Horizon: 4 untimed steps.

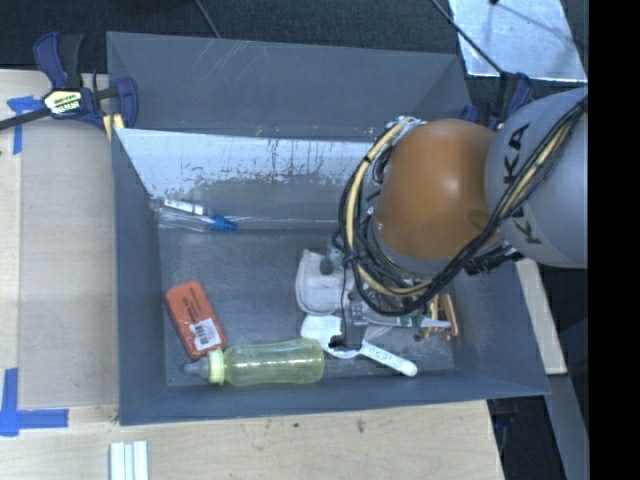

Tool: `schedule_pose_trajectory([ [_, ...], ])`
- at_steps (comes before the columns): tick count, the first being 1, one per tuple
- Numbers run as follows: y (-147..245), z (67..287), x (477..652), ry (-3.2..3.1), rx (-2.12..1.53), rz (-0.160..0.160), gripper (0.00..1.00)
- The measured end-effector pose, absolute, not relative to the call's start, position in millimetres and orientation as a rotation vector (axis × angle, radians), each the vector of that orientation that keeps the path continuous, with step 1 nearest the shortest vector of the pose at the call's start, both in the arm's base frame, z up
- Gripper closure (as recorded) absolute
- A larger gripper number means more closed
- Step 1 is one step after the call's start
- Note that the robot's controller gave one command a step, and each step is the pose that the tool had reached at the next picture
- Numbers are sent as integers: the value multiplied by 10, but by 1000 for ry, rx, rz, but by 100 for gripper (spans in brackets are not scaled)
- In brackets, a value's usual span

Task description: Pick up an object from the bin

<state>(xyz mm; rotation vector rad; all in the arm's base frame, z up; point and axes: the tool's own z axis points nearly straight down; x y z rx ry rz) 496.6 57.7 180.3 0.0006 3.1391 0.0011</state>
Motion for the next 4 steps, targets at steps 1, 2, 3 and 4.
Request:
schedule_pose_trajectory([
  [1,351,1347,5097,3132,103,3,0],
  [2,275,895,5302,3134,173,1,0],
  [3,355,732,5294,3119,264,3,100],
  [4,355,732,5294,3119,264,3,100],
])
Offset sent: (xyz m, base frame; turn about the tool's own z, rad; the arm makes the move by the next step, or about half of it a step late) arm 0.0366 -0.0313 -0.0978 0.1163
